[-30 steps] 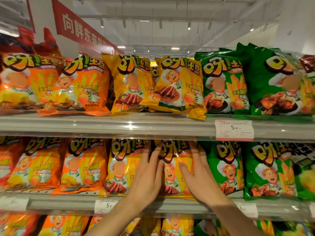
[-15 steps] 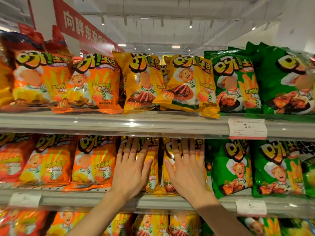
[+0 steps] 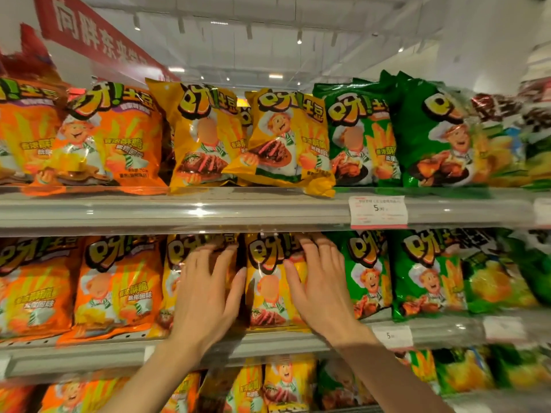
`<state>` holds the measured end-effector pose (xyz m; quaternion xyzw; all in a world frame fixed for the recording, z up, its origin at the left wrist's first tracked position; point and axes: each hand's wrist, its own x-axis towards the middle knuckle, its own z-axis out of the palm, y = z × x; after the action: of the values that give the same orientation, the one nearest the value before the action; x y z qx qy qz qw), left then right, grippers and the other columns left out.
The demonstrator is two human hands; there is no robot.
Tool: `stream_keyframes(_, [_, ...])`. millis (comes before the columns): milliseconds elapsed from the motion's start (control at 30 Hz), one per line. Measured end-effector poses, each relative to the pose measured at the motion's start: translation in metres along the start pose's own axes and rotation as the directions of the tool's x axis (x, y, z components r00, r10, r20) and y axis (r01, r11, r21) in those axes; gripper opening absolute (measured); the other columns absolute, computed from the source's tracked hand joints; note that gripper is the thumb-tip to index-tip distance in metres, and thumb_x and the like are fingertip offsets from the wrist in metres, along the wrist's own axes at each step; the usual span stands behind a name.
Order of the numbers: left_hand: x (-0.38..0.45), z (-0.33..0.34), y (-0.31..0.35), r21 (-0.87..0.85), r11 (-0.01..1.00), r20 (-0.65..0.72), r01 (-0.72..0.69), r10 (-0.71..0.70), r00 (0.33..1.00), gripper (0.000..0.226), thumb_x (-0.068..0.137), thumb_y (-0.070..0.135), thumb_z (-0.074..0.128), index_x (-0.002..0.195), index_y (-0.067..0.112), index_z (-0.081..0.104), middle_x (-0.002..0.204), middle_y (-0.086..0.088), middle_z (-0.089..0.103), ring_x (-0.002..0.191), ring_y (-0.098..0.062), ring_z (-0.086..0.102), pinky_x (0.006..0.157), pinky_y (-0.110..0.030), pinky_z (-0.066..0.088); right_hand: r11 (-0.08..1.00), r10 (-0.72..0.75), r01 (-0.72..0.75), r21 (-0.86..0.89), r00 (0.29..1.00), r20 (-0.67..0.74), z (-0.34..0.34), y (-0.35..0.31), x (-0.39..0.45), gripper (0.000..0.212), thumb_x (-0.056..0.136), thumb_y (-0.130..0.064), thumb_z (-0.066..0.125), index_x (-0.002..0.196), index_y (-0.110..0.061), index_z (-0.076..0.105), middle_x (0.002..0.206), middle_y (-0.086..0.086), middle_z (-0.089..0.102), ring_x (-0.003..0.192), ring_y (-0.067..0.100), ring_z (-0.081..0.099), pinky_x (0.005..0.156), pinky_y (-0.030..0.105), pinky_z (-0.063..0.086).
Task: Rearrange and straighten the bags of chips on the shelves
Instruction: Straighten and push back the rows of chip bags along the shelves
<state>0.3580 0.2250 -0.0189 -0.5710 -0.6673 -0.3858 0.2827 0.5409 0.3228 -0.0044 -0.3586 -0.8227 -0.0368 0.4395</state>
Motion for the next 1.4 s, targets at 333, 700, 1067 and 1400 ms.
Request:
stream_keyframes(333, [0.003,0.07,0.154,-0.418,0.907,0.108,0.041,0.005,0.994,0.054,0.099,0.045,0.048,0.146,0.021,0.036,0.139,0.006,0.038,0.131,-0.007,0.039,0.11,-0.024,0.034,0.963,0.263,-0.263,0.05,0.965,0.005,-0.074,0.126,-0.005,0.035,0.097,-0.028,0.055,0.129,-0.015,0.05,0.124,0.006,0.047,0.11,0.025,0.055,0.081,0.032,0.041])
stream_keyframes(700, [0.037,0.137,0.207,-0.533,0.609,0.303,0.587,-0.511,0.804,0.088,0.08,0.069,0.059,0.148,0.024,0.027,0.132,-0.001,0.05,0.121,-0.018,0.055,0.099,-0.04,0.051,0.98,0.188,-0.197,0.019,0.954,0.234,-0.086,0.16,-0.008,0.047,0.101,-0.029,0.045,0.146,-0.021,0.033,0.136,0.001,0.049,0.117,0.018,0.057,0.084,0.032,0.038])
stream_keyframes(1067, [0.036,0.122,0.202,-0.663,0.518,0.288,0.54,-0.49,0.823,0.057,0.1,0.036,0.052,0.151,0.027,0.027,0.131,0.019,0.045,0.123,0.001,0.041,0.097,-0.016,0.033,0.832,0.308,-0.427,0.353,0.886,0.346,-0.083,0.16,0.019,0.058,0.101,-0.052,0.036,0.152,-0.027,0.023,0.142,0.005,0.052,0.123,0.028,0.054,0.098,0.039,0.045])
stream_keyframes(1400, [0.047,0.118,0.199,-0.657,0.46,0.341,0.598,-0.526,0.779,0.046,0.098,0.056,0.04,0.136,0.031,0.036,0.106,-0.001,0.066,0.101,-0.019,0.063,0.089,-0.039,0.051,0.454,0.493,-0.643,0.616,0.758,0.427,-0.054,0.149,0.038,0.059,0.095,-0.059,0.047,0.139,-0.019,0.045,0.109,-0.004,0.058,0.099,0.015,0.054,0.088,0.029,0.036])
